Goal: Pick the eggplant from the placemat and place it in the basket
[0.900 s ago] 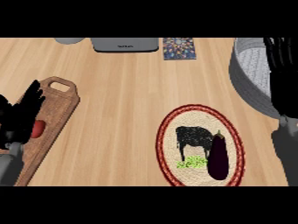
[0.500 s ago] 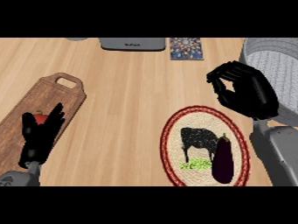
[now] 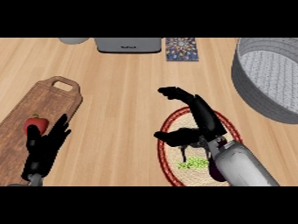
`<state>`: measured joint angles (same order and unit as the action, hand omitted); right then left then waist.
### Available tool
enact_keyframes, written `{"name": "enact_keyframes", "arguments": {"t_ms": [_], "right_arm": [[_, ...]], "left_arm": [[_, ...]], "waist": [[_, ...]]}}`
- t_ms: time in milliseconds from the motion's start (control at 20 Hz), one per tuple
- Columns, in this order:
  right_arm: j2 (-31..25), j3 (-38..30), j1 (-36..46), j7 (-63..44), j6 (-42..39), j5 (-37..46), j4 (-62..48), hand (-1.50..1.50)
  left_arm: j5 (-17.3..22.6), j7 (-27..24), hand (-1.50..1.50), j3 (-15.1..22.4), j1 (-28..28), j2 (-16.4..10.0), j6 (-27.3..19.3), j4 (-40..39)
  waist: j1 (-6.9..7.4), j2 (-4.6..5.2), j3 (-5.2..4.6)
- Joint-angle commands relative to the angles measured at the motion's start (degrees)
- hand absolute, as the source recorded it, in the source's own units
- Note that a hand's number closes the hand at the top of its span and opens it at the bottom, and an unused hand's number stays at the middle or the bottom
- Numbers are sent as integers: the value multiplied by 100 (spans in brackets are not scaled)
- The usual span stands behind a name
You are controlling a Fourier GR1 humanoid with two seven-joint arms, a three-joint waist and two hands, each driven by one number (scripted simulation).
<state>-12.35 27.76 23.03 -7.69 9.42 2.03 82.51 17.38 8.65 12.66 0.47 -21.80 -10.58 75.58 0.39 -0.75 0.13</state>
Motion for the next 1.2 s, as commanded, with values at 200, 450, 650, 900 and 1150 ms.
{"name": "enact_keyframes", "arguments": {"t_ms": [200, 450, 650, 900, 1150], "right_arm": [[-1777, 245, 1155, -2296, -715, 1562, 453, -150], [-2642, -131, 2060, -3454, -2593, 729, 1247, -150], [-3143, -512, 2558, -4018, -4089, -463, 1232, -150], [-3455, -499, 2595, -4951, -5169, -1670, 1356, -150], [-3925, -488, 2831, -5094, -5559, -2248, 1077, -150]], "left_arm": [[-2, 192, 0, -4, 308, 11, -89, -131], [59, 466, 0, -17, 425, -130, -19, 143], [5, 378, 0, -7, 373, -29, -64, 139], [-101, -42, 0, 28, 552, 120, -2, -162], [35, 220, 0, -161, 553, -137, 161, 119]], "waist": [[-172, -32, -48], [-157, -40, -31], [-135, 9, -30], [-158, 23, -36], [-63, 49, -27]]}}
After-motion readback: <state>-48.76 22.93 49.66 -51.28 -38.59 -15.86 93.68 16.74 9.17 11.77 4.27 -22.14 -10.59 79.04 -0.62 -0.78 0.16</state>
